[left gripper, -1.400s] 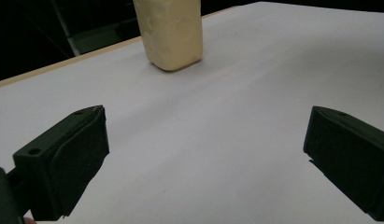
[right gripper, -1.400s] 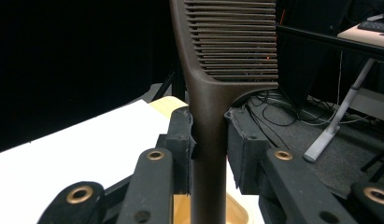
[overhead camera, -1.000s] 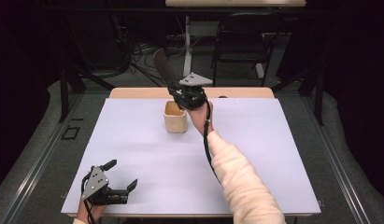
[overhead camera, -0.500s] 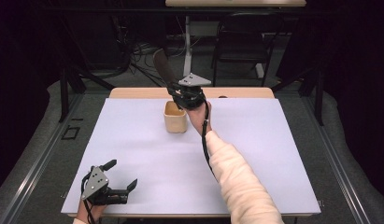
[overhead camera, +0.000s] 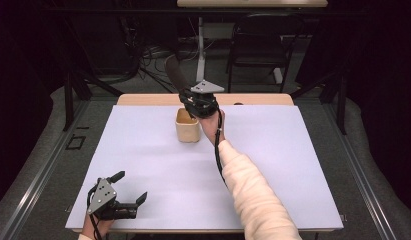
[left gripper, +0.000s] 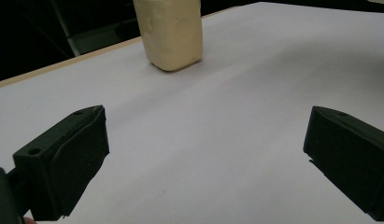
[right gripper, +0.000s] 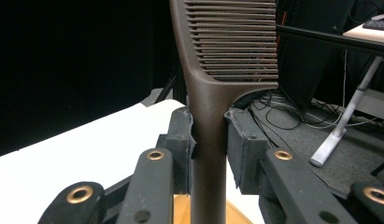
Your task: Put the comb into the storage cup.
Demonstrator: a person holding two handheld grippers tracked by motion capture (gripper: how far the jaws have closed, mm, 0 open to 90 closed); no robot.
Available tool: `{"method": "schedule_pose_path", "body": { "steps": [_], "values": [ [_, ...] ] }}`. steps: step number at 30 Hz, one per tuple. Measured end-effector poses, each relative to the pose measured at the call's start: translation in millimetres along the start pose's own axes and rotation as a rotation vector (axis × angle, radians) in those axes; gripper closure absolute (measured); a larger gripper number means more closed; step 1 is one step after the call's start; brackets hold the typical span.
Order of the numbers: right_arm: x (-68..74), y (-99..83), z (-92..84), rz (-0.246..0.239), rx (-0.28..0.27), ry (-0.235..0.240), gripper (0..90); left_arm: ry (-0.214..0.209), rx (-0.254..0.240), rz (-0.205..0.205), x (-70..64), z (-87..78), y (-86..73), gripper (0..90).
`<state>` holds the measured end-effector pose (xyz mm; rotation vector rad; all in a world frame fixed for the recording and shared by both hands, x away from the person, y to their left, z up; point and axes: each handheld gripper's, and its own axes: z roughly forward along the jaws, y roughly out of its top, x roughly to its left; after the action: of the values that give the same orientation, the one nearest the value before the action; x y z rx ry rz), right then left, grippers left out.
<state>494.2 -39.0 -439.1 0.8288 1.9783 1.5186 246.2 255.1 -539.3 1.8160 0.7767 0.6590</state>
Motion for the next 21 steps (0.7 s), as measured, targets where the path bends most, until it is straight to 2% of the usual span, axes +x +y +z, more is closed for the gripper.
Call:
{"method": "schedule_pose_path", "body": {
  "steps": [10,21],
  "values": [
    [-1.7,-6.3,5.4,0.018,0.016,-0.002,72.1,-0.001,0.000,0.001,-0.3,-0.1,0.0,0.3],
    [0.9,-11.0,9.3,0.018,0.034,0.011,72.0,-0.001,0.000,-0.002,-0.3,-0.3,-0.1,0.2]
  ]
}}
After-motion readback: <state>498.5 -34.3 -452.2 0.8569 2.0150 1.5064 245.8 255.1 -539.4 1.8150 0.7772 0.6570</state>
